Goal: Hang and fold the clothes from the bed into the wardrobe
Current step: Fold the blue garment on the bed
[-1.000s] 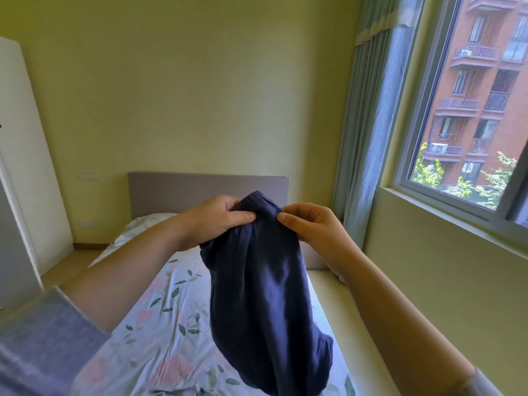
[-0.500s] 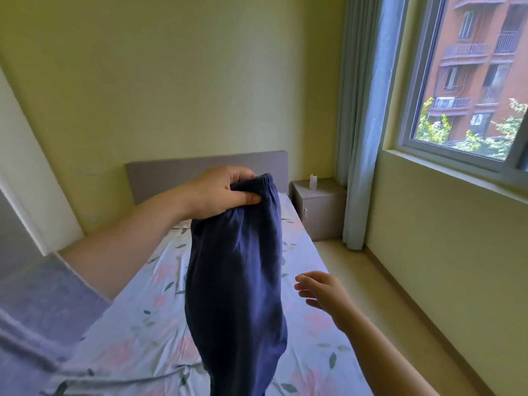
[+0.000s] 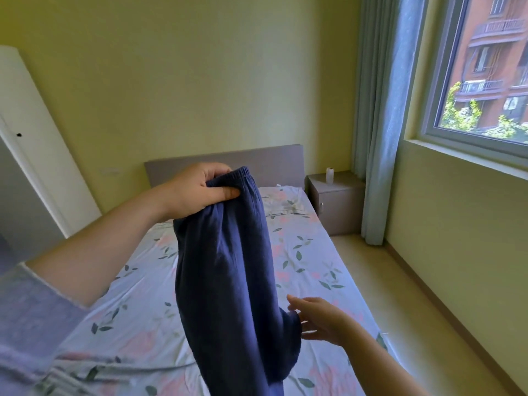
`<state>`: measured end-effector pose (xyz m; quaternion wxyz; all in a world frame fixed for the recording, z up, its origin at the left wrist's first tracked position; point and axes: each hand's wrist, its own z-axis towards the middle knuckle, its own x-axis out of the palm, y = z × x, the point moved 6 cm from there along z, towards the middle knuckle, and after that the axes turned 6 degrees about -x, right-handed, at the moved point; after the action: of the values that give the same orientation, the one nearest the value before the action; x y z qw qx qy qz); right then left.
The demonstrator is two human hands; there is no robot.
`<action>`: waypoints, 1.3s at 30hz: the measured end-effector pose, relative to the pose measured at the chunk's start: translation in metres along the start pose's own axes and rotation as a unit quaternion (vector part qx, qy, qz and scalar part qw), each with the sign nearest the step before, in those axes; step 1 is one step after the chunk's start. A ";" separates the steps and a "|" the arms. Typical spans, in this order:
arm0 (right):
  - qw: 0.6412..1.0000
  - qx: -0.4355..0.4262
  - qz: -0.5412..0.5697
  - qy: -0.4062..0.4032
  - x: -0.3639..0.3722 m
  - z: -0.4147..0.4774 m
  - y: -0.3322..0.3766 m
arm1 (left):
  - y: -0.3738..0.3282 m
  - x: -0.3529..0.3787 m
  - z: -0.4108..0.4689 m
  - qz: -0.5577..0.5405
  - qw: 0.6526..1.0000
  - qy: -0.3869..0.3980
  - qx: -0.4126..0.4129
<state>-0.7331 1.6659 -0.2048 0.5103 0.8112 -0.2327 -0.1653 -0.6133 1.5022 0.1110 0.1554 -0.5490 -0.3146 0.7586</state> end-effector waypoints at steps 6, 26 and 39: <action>0.957 -0.098 0.201 -0.185 -0.044 -0.009 -0.003 | 0.012 0.004 0.002 -0.025 0.999 -0.028 -0.035; 0.729 -0.185 0.133 -0.645 -0.344 -0.265 -0.065 | -0.101 0.254 0.072 -0.136 0.986 0.094 -0.011; 0.844 -0.049 -0.103 -0.524 -0.328 -0.171 -0.122 | 0.000 0.334 0.018 -0.204 0.949 0.171 -0.170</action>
<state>-0.8954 2.0186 -0.2328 0.3310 0.5970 -0.3720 -0.6290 -0.7469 1.6907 -0.1313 0.2626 -0.6127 -0.5130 0.5407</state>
